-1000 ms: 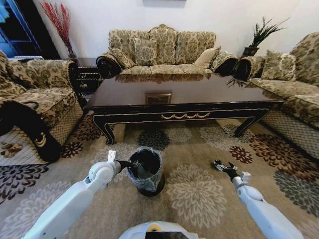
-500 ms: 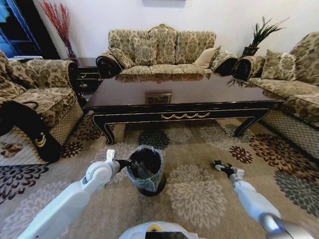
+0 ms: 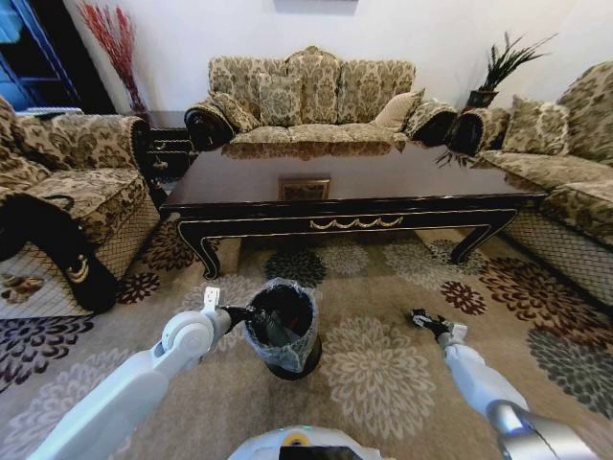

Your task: Move to the front of the table and pick up the trash from the floor, then place it into the trash bin.

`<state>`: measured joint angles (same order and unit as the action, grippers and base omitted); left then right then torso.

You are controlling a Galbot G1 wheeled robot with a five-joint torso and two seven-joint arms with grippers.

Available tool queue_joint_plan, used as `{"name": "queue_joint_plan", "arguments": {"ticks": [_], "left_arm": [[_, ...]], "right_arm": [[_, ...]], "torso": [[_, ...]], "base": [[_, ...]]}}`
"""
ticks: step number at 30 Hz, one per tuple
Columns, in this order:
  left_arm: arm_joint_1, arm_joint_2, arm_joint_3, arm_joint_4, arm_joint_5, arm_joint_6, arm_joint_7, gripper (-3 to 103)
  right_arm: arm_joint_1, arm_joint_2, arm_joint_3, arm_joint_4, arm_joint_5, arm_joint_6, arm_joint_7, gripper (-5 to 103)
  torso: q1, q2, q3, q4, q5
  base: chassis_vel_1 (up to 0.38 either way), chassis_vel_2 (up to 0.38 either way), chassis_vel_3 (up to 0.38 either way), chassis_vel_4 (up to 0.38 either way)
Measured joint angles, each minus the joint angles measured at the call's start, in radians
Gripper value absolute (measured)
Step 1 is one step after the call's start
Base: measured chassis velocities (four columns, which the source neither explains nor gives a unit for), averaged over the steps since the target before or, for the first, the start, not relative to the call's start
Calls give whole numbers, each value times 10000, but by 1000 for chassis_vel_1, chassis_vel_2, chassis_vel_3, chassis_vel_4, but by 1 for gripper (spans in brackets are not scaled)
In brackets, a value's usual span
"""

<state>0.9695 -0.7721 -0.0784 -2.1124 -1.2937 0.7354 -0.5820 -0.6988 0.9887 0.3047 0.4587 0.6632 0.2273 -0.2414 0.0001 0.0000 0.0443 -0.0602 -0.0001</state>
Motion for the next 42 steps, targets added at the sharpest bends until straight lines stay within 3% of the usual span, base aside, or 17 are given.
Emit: {"name": "queue_joint_plan", "arguments": {"ticks": [21,28,36,42], "left_arm": [[175,63,-117,-214,-28,0,-39,3],[152,43,-87,-140,-30,-1,-41,3],[137,84,-94,-90,-26,0,-44,3],[143,93,-98,-70,-22,0,-50,3]], "right_arm": [[-249,50,85,237,-154,30,-6,100],[-445,163,45,251,-877,337,-202,100],[-631,331,27,714,-904,590,-405,100],[-204,458,-67,248,-919,544,-432,100]], "torso": [[0,0,-1,3,-1],[1,0,0,-8,3],[0,0,0,12,-2],[0,0,0,-5,1]], "base": [[-40,-40,44,45],[-137,-132,122,126],[13,26,-1,-11],[0,0,0,0]]}}
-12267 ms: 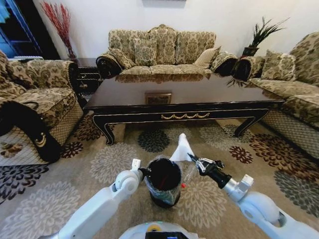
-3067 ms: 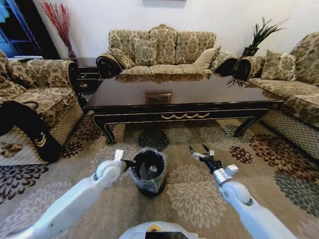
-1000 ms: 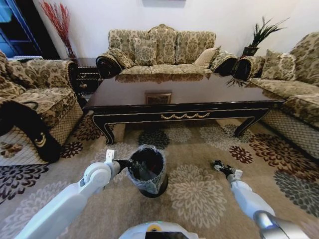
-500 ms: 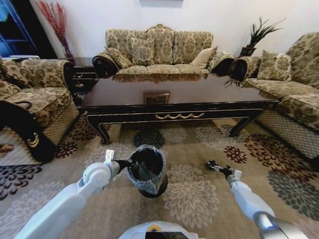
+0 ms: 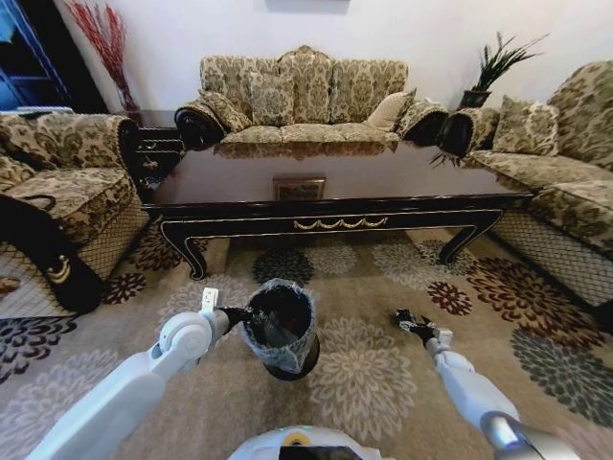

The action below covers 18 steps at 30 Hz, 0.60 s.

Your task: Move to the front of the table and pick up the trash from the floor, then place it into the trash bin.

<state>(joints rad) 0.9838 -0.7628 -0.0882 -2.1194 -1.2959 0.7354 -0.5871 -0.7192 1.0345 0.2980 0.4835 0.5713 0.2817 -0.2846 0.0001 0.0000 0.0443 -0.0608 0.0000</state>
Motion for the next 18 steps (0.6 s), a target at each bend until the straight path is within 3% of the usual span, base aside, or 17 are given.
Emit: {"name": "queue_joint_plan", "arguments": {"ticks": [6,12,15,18], "left_arm": [[-72,8,34,-37,-35,0,-95,3],[-26,63,-5,-97,-53,0,-119,3],[-16,60,-12,-104,-52,0,-122,3],[-13,33,-13,-107,-46,0,-128,3]], "right_arm": [[387,200,3,-305,19,-208,252,100],[609,377,-27,-576,1,-520,460,103],[638,429,-26,-684,18,-578,535,100],[637,452,-24,-779,12,-621,564,84]], "torso": [[0,0,0,10,0],[0,0,0,6,0],[0,0,0,6,-1],[0,1,0,6,-1]], "base": [[0,0,0,0],[0,0,0,0],[0,0,0,0],[0,0,0,0]]}}
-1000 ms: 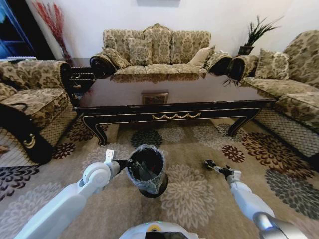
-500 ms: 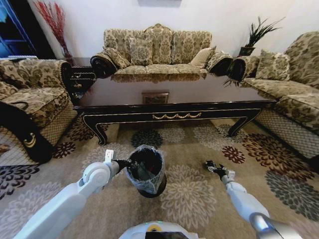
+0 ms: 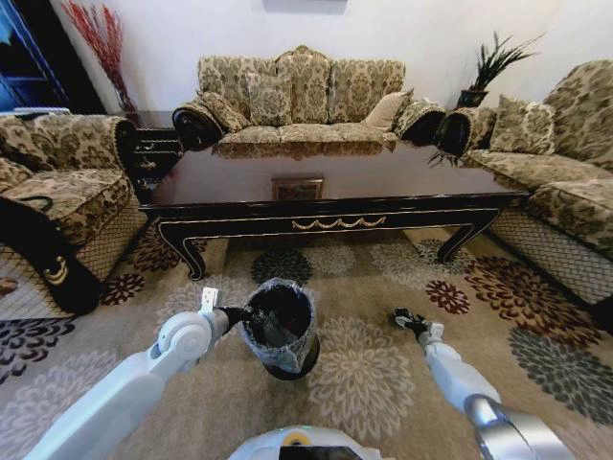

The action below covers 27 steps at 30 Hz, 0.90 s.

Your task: Move to the front of the table and pick up the trash from the floor, then place it into the trash bin.

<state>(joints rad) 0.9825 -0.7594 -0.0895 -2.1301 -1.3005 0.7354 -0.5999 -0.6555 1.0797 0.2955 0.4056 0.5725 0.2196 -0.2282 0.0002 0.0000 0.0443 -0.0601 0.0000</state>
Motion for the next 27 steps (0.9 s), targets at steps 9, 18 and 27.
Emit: {"name": "queue_joint_plan", "arguments": {"ticks": [9,18,27], "left_arm": [[1,-35,4,12,21,0,-1,3],[-4,-41,5,6,41,0,-9,3],[143,-59,-43,-151,106,0,-55,3]], "right_arm": [[-65,-93,35,36,1,-17,3,57],[-235,-119,73,149,-45,68,22,24],[-661,-264,171,632,-29,207,71,0]], "torso": [[0,0,0,0,0],[0,-1,0,0,1],[-1,0,0,-1,1]], "base": [[0,0,0,0],[0,0,0,0],[0,0,0,0]]}}
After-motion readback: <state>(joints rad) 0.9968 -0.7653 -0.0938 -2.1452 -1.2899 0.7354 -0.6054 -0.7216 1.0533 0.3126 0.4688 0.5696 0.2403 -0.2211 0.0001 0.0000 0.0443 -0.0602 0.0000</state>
